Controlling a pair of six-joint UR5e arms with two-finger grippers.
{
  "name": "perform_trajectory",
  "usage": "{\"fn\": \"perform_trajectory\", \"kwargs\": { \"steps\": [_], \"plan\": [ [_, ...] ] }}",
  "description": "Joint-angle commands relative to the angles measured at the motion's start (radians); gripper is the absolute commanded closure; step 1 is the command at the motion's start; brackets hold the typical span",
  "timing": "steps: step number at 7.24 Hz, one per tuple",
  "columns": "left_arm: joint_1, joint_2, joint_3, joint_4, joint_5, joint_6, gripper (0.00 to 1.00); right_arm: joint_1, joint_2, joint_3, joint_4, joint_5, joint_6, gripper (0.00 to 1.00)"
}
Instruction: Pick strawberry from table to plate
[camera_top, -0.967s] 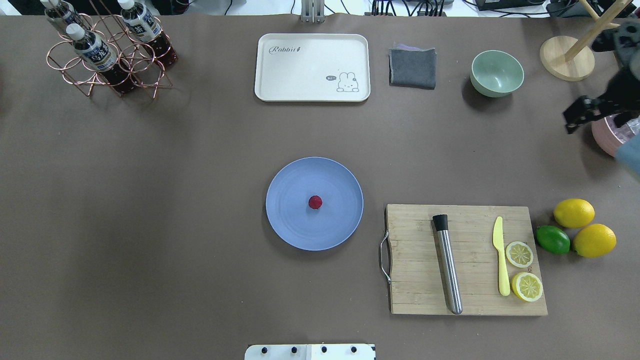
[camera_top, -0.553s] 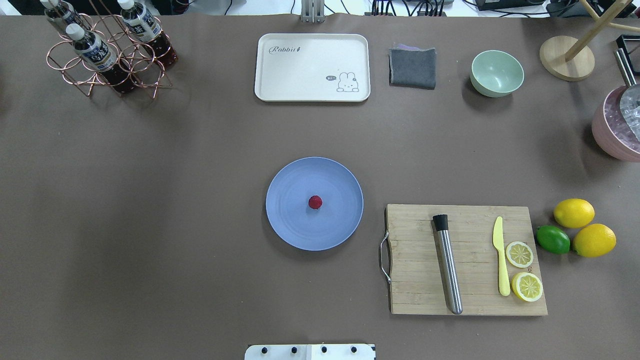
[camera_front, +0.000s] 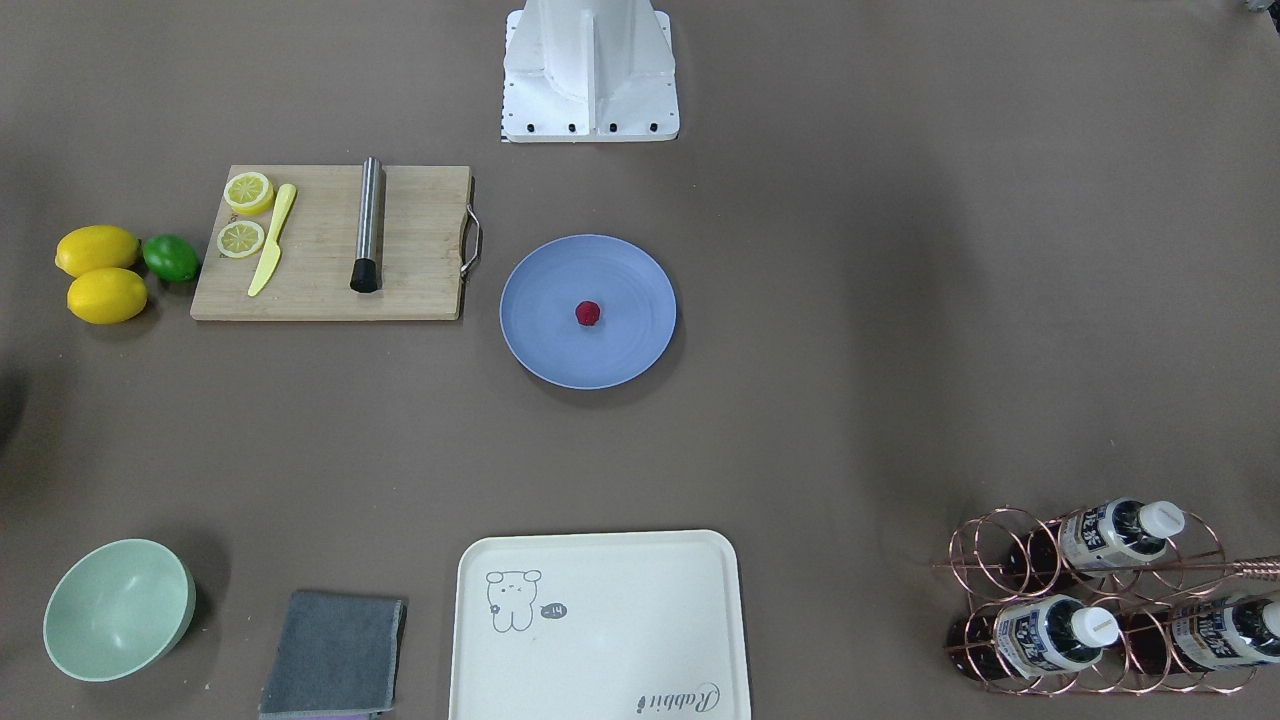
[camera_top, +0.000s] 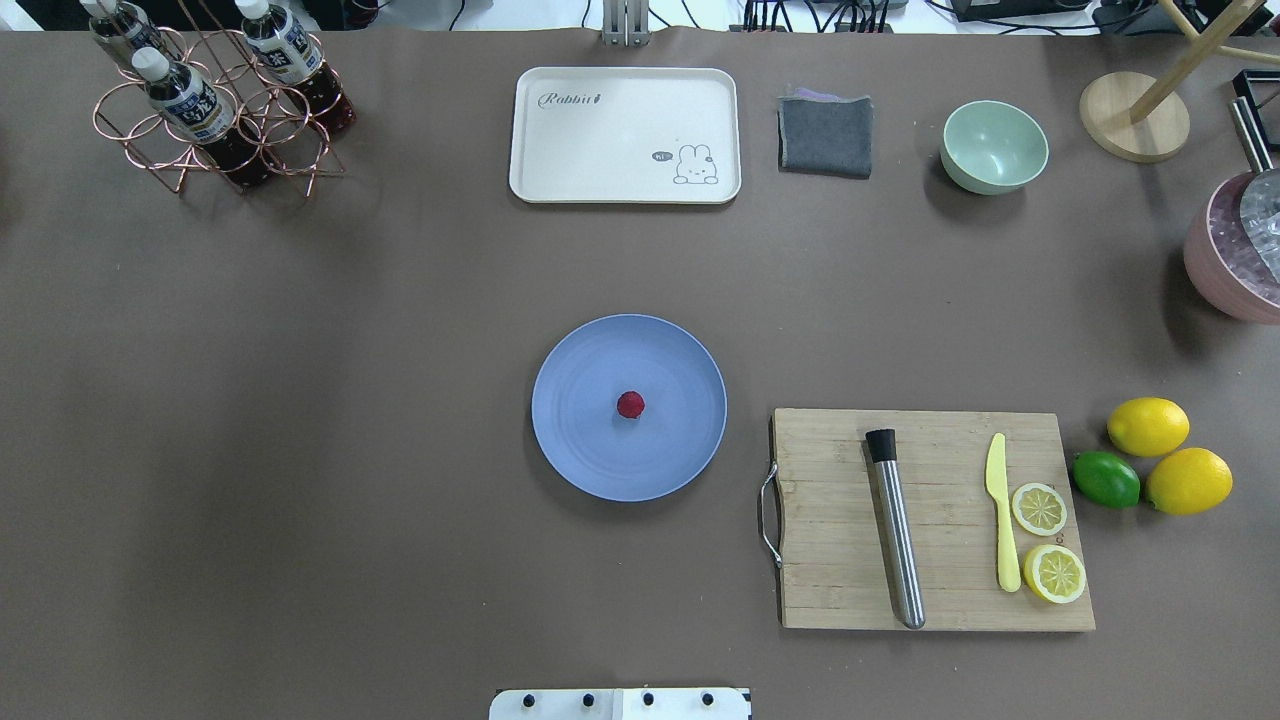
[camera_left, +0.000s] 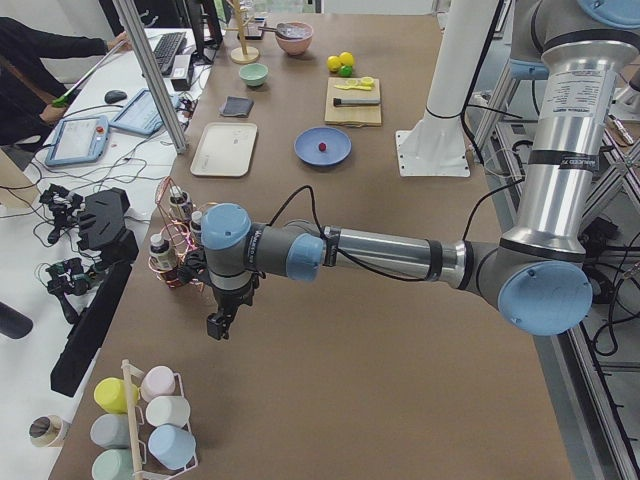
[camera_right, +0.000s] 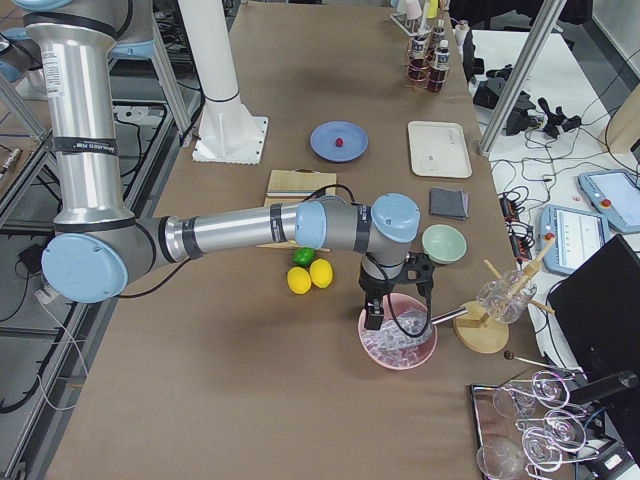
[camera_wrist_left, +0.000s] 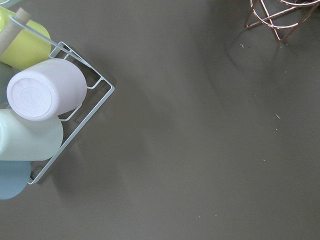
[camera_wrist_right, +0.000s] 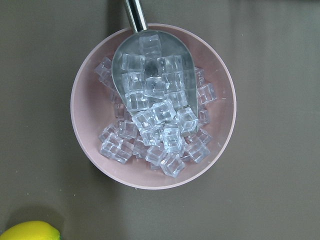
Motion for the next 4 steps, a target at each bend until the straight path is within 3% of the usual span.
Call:
{"fn": "perform_trajectory", "kwargs": {
  "steps": [1, 4],
  "plan": [
    [0.001, 0.0, 0.001, 0.0, 0.0, -0.002, 0.02, 0.001, 0.004, 0.0, 0.0, -0.001, 0.003, 0.0],
    [0.001, -0.009, 0.004, 0.0, 0.001, -0.002, 0.02, 0.002, 0.012, 0.001, 0.0, -0.001, 0.003, 0.0]
  ]
}}
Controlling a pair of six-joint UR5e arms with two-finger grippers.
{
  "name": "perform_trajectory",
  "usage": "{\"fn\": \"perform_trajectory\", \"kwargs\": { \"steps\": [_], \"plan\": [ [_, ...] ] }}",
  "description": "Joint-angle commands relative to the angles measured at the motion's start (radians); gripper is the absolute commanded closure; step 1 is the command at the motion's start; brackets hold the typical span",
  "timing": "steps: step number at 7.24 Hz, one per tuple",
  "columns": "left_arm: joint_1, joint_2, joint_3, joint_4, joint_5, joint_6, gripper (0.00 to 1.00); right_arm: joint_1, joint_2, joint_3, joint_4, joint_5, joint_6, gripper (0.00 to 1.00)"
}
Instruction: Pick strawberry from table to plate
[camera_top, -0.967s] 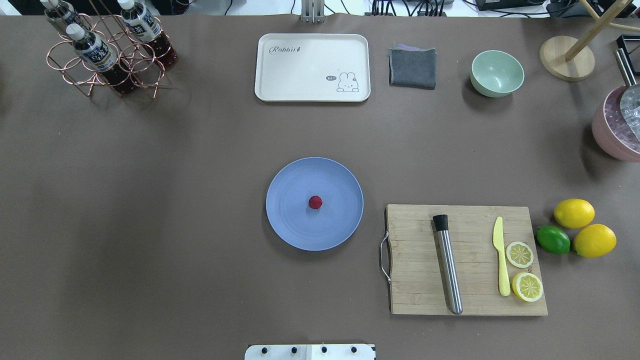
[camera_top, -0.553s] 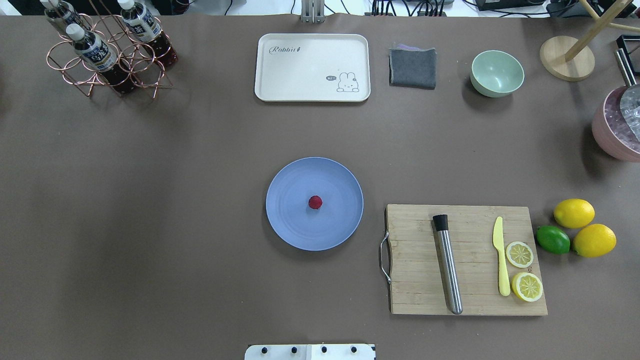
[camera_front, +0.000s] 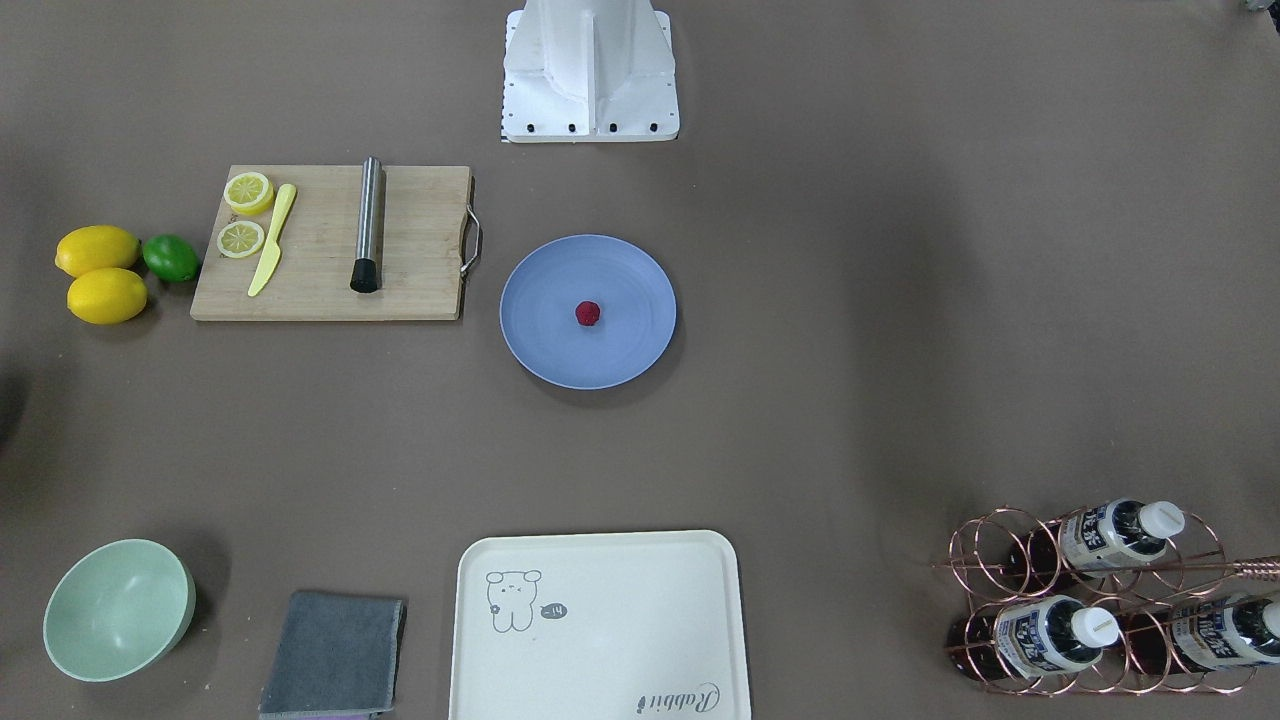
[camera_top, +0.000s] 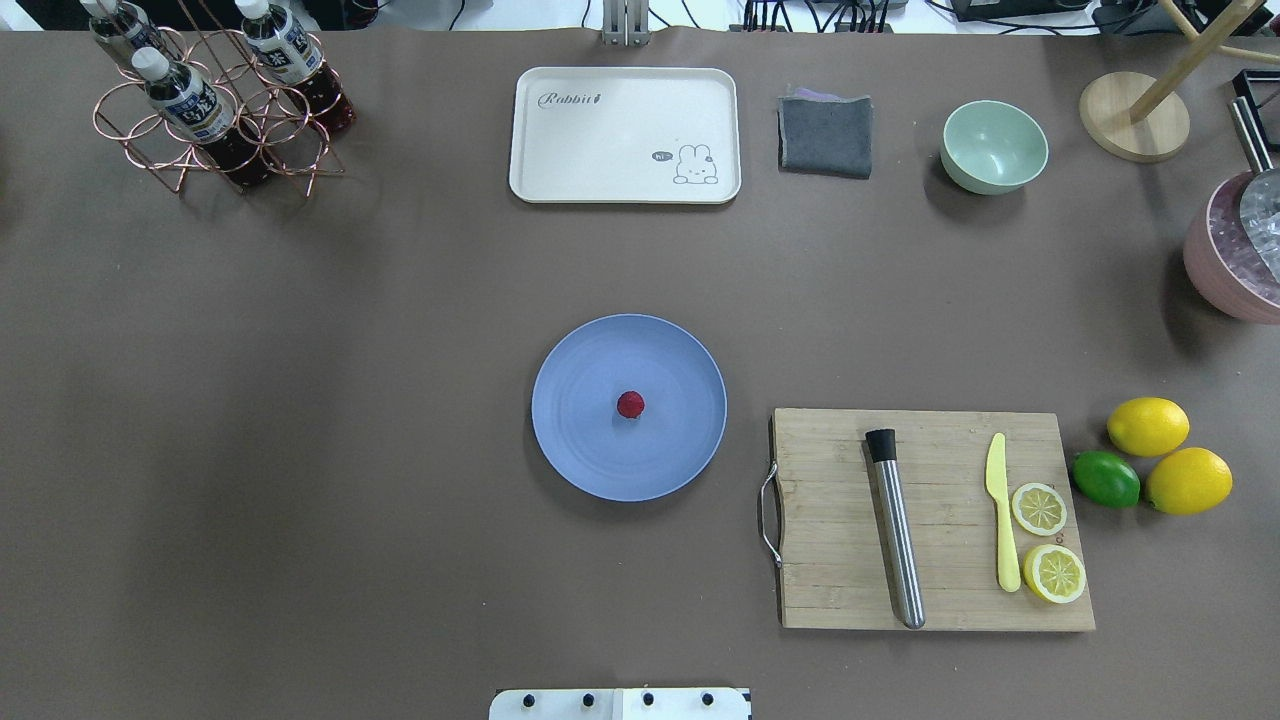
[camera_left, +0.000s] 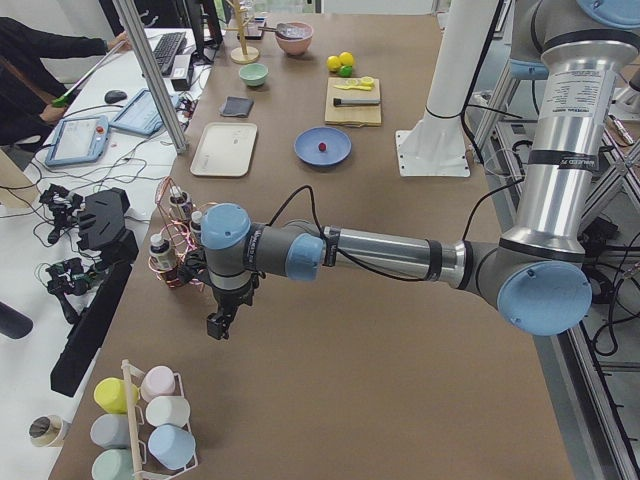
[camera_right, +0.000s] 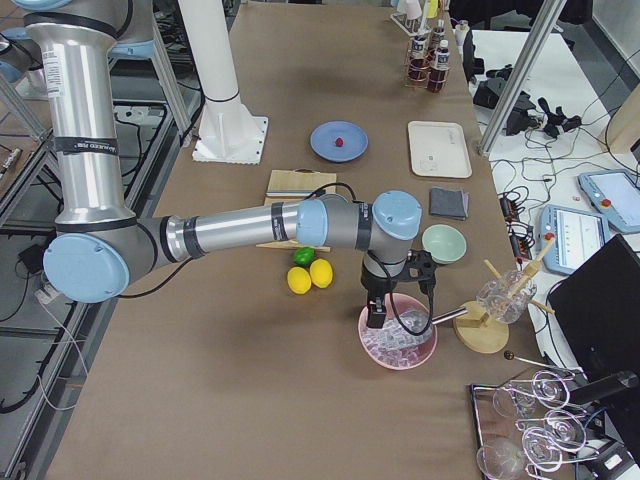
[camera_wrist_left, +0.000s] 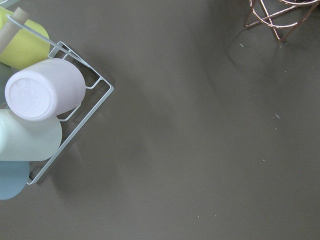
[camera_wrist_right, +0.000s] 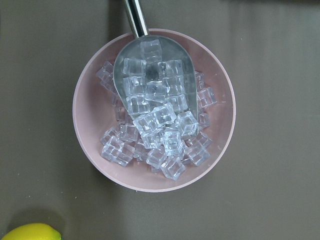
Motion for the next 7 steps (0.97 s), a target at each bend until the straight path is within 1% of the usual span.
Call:
{"fn": "perform_trajectory", "kwargs": {
  "steps": [1, 7],
  "plan": [
    [0.0, -0.006, 0.003, 0.0, 0.001, 0.0, 0.02, 0.0, 0.004, -0.001, 0.0, 0.0, 0.004, 0.0],
    [0.0, -0.007, 0.0, 0.0, 0.001, 0.001, 0.02, 0.0, 0.015, -0.007, -0.002, -0.004, 0.004, 0.0]
  ]
}}
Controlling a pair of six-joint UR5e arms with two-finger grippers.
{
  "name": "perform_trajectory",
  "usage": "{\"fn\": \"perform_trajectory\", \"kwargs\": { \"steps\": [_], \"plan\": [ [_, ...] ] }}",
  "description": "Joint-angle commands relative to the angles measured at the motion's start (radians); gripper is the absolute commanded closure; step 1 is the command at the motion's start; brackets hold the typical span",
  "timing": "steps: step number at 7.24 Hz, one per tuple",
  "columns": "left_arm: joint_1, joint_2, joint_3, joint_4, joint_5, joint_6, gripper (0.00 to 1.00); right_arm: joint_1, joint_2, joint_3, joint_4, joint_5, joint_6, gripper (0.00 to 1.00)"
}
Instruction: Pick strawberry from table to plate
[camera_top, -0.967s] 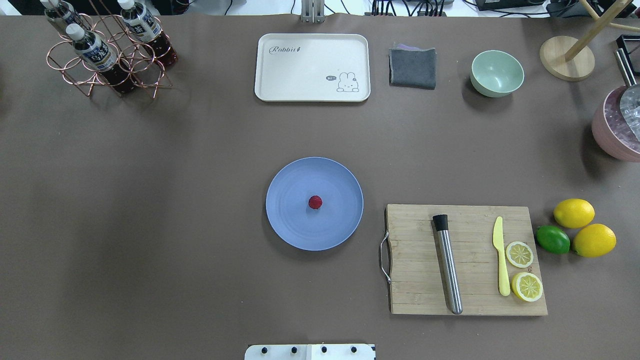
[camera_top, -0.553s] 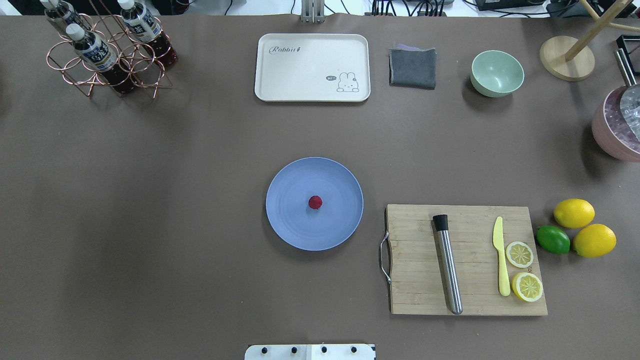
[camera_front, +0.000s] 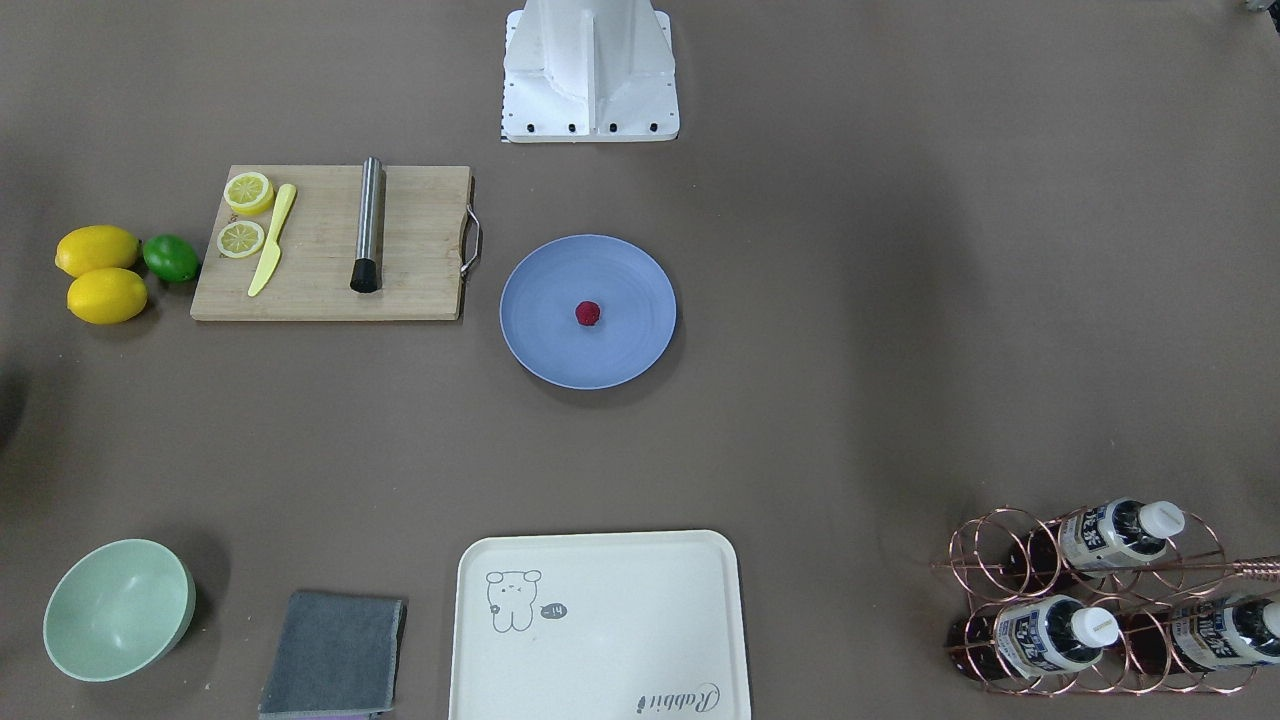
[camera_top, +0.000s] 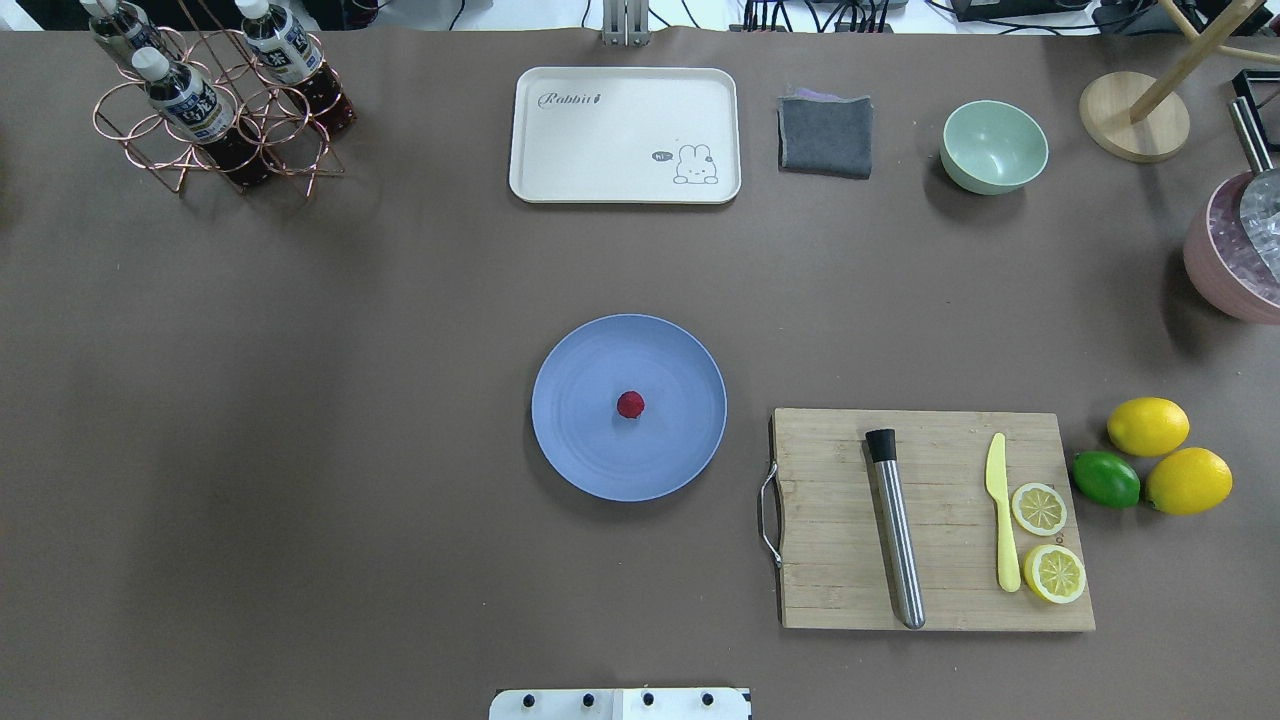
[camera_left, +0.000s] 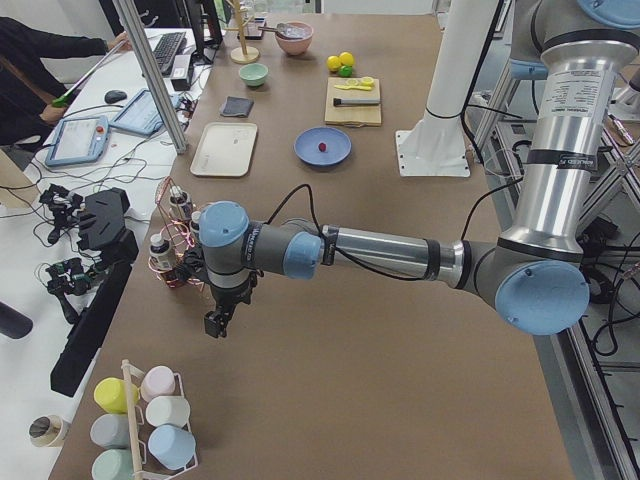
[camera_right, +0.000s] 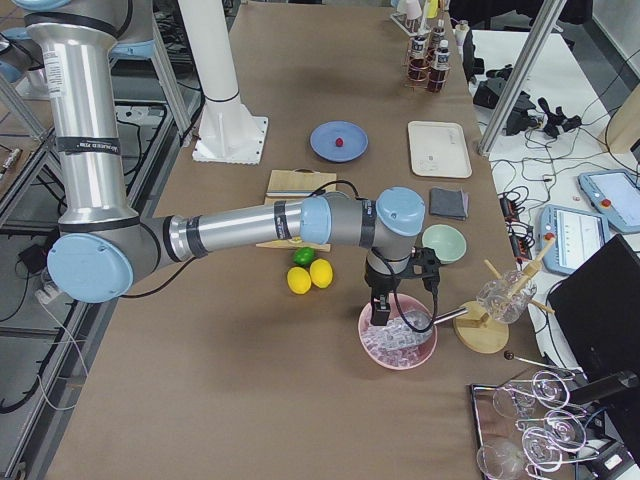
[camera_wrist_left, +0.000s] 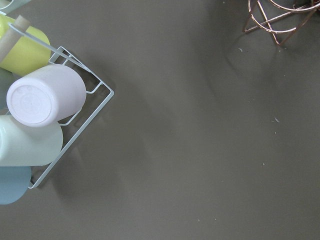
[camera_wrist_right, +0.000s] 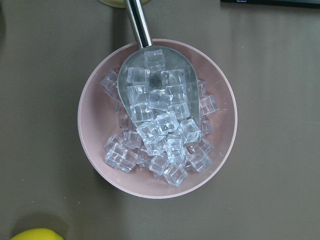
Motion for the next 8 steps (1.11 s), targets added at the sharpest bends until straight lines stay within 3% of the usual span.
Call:
{"fn": "perform_trajectory", "kwargs": {
  "steps": [1, 8],
  "plan": [
    [0.0, -0.001, 0.0, 0.0, 0.0, 0.001, 0.02, 0.0, 0.0, -0.003, 0.0, -0.001, 0.0, 0.0],
    [0.004, -0.001, -0.009, 0.0, -0.003, 0.002, 0.02, -0.003, 0.001, -0.023, 0.002, 0.002, -0.002, 0.0]
  ]
}}
